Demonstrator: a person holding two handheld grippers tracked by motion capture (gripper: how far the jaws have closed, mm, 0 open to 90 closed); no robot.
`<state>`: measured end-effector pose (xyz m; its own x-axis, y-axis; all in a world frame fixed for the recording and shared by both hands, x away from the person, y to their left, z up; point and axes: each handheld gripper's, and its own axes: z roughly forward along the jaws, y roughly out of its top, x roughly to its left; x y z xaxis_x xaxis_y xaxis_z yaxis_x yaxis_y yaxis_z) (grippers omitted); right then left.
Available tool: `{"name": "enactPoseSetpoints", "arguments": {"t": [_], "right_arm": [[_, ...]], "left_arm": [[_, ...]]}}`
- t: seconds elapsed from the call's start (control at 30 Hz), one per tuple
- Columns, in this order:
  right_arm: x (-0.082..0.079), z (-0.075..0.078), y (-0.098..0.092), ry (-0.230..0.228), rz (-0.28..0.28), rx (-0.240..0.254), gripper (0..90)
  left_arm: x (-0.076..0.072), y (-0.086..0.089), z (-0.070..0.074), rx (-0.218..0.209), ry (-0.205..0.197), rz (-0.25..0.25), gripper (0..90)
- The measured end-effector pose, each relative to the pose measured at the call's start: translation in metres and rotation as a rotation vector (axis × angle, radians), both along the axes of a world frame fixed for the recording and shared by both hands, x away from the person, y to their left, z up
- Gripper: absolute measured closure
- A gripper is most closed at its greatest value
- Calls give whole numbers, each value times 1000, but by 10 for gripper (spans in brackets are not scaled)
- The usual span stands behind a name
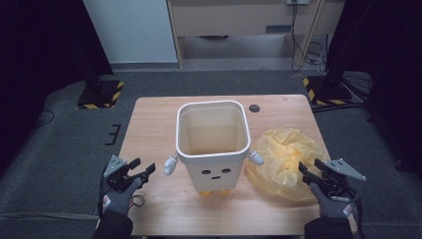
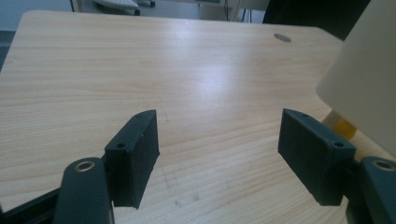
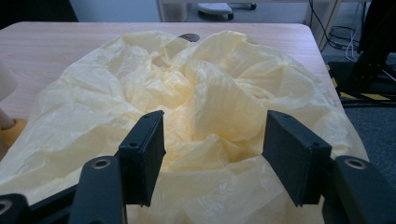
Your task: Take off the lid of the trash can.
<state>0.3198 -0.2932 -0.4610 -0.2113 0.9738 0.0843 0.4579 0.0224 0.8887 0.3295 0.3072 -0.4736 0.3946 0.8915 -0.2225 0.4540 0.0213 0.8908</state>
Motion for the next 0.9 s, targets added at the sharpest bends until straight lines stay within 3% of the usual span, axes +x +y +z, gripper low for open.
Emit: {"name": "enactPoseSetpoints", "arguments": {"t": [0.07,0.23,0.33,0.53,0.9], "right_arm": [[1,0,-1,-2,-3,8,377],[-1,1,-1,-6,10,2,370],[0,1,0,-8,18,-10,367],[1,-2,1,3,16,-10,363],[1,-3,3,4,22,-18,357]], "left_arm": [[-2,2,5,-16,-16,9,284],[-6,6,30,-53,-100,24,284],[-7,5,45,-72,-140,11,286],[-7,2,70,-71,-201,-25,285],[4,-4,126,-113,-322,-22,279]]}}
